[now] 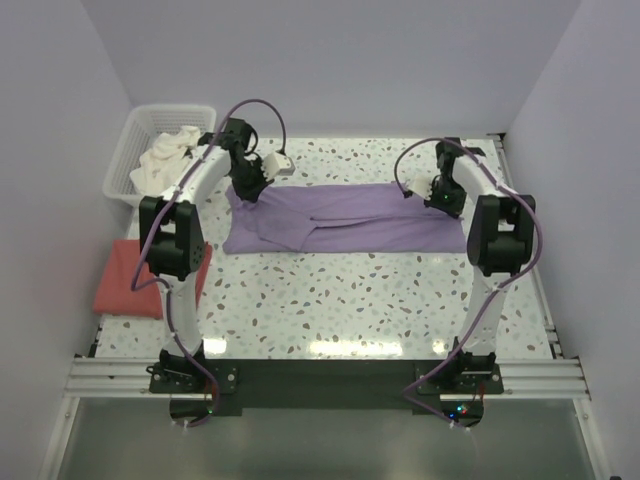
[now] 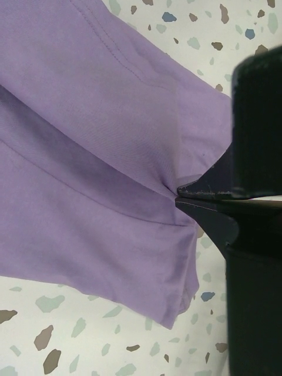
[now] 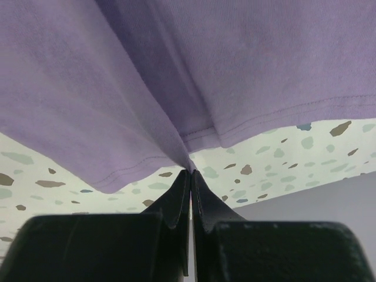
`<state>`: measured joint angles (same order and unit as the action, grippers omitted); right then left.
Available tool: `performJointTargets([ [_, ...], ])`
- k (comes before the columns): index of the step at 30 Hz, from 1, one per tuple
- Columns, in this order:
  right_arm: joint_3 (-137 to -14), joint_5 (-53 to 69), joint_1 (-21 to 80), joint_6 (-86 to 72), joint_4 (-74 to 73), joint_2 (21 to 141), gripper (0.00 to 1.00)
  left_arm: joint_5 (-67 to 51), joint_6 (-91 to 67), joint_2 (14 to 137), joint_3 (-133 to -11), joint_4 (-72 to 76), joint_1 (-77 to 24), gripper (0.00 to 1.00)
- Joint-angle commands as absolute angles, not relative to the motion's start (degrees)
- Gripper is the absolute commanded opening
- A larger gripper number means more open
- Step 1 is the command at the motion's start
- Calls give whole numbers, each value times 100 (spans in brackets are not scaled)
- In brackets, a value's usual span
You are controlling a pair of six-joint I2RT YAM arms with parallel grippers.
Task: Fold and stack the t-shirts
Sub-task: Fold the tshirt
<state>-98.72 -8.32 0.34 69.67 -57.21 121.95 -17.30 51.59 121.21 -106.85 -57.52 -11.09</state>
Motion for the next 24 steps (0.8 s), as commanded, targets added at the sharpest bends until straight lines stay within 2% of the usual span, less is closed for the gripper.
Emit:
performJointTargets([
  [1, -10090, -1020, 123, 7005, -5669, 12261, 0, -1740, 5098, 12067, -10705, -5555, -1046, 0],
  [22, -9668, -1195, 132, 7075, -5476, 12164, 0, -1547, 4878, 12480, -11074, -5265, -1055, 0],
  [23, -9668, -1204, 132, 7049, -5458, 12173, 1, -1512, 4826, 12489, -11074, -5186, -1046, 0],
  [24, -9668, -1213, 132, 7023, -5415, 12190, 7, -1494, 4756, 12489, -11074, -5142, -1046, 0],
])
